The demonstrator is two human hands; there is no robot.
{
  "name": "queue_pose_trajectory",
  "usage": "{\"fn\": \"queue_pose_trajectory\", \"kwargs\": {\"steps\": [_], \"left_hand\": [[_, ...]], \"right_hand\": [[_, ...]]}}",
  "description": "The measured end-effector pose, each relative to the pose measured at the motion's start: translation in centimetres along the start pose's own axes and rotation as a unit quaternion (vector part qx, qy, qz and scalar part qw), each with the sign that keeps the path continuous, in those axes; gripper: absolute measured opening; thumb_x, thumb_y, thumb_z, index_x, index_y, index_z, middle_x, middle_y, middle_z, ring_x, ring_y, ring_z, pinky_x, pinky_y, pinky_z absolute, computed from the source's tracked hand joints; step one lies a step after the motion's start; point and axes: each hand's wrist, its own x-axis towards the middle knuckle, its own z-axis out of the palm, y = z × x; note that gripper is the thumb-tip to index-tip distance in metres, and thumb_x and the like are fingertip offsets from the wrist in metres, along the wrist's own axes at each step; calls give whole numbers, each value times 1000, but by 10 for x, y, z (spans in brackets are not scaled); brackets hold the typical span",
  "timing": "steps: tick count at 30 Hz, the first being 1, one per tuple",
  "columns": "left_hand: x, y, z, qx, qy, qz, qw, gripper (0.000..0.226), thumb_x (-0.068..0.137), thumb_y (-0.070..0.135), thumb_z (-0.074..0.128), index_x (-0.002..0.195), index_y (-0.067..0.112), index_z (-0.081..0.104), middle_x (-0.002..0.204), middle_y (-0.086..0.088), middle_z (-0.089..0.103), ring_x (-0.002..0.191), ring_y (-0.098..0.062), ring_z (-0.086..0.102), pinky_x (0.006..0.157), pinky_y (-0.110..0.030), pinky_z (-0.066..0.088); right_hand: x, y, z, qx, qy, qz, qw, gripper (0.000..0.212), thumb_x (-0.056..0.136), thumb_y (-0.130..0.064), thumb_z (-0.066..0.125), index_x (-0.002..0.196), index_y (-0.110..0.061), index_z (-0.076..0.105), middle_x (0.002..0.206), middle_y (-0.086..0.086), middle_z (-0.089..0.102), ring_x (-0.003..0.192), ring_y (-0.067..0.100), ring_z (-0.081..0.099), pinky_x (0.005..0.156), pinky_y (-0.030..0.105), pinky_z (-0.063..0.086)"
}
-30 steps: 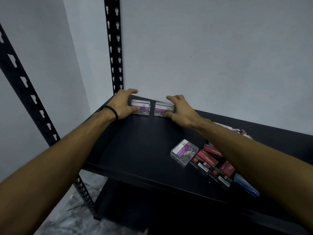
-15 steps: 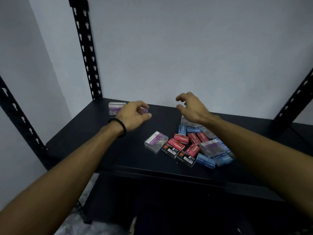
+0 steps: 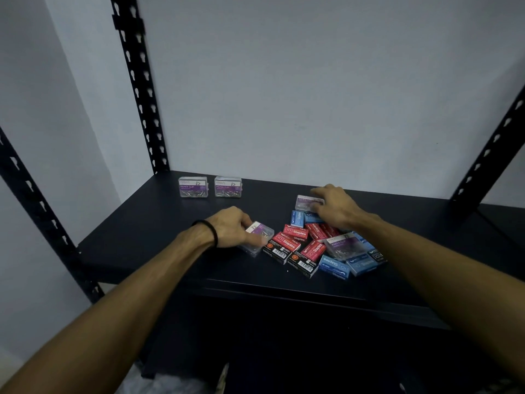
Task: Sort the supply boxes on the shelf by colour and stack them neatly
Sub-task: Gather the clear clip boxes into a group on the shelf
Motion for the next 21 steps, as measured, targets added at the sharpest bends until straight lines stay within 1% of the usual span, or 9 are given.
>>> {"fn": "queue_pose_trajectory", "kwargs": {"steps": [3, 5, 8, 12, 14, 17, 19, 20, 21], "left_hand": [[3, 1, 0, -31, 0, 27, 999, 51, 71, 50, 77, 112, 22, 63, 96, 9, 67, 87, -6, 63, 77, -26, 51], [7, 1, -1, -44, 13, 49, 998, 54, 71, 43, 80, 118, 25, 59, 101, 9, 67, 89, -7, 63, 80, -27, 52], [16, 2, -1, -63, 27, 82, 994, 59, 73, 32, 81, 127, 29, 54, 110, 10, 63, 96, -8, 60, 84, -27, 51], [32, 4, 0, -91, 28, 94, 991, 62, 75, 21, 80, 130, 32, 52, 116, 9, 62, 99, -7, 59, 88, -27, 50], [39, 5, 0, -103, 25, 93, 990, 64, 76, 16, 79, 132, 33, 52, 117, 8, 61, 102, -9, 60, 93, -31, 50], [48, 7, 0, -107, 30, 90, 990, 65, 78, 10, 76, 133, 35, 51, 125, 5, 59, 108, -12, 58, 98, -34, 48], [53, 7, 1, -104, 37, 92, 990, 66, 79, 7, 75, 133, 36, 51, 133, 3, 55, 117, -16, 54, 102, -38, 45], [55, 8, 1, -101, 39, 92, 990, 66, 80, 6, 74, 134, 36, 50, 136, 2, 53, 120, -17, 53, 103, -38, 44], [57, 8, 1, -99, 42, 92, 990, 66, 80, 6, 73, 134, 37, 50, 136, 3, 53, 118, -16, 54, 102, -36, 45]], "right_hand": [[4, 6, 2, -10, -42, 5, 999, 54, 98, -37, 52, 148, -23, 39, 137, 9, 55, 98, 18, 65, 86, 42, 56], [7, 8, 2, -4, -51, 9, 999, 55, 97, -36, 52, 149, -24, 37, 133, 9, 59, 92, 16, 67, 85, 43, 56], [11, 9, 2, -7, -50, 5, 999, 58, 94, -31, 57, 148, -21, 38, 138, 11, 54, 103, 20, 64, 90, 46, 54], [17, 12, 2, 41, -54, 0, 998, 60, 91, -23, 63, 146, -15, 41, 136, 9, 46, 105, 23, 61, 85, 45, 57], [20, 12, 2, 56, -50, 3, 997, 63, 90, -21, 66, 147, -13, 40, 136, 7, 39, 108, 22, 57, 83, 42, 57], [23, 12, 2, 67, -48, -1, 997, 64, 88, -18, 69, 145, -13, 41, 134, 7, 36, 109, 23, 55, 79, 37, 56], [24, 10, 1, 76, -43, -9, 996, 58, 86, -16, 71, 138, -18, 45, 128, 4, 37, 102, 21, 56, 70, 31, 54], [24, 10, 0, 86, -40, -13, 995, 53, 84, -16, 72, 131, -21, 47, 124, 2, 37, 97, 18, 56, 66, 27, 52], [23, 9, 0, 96, -36, -17, 995, 48, 84, -17, 73, 124, -24, 49, 121, 1, 38, 94, 16, 56, 63, 24, 49]]}}
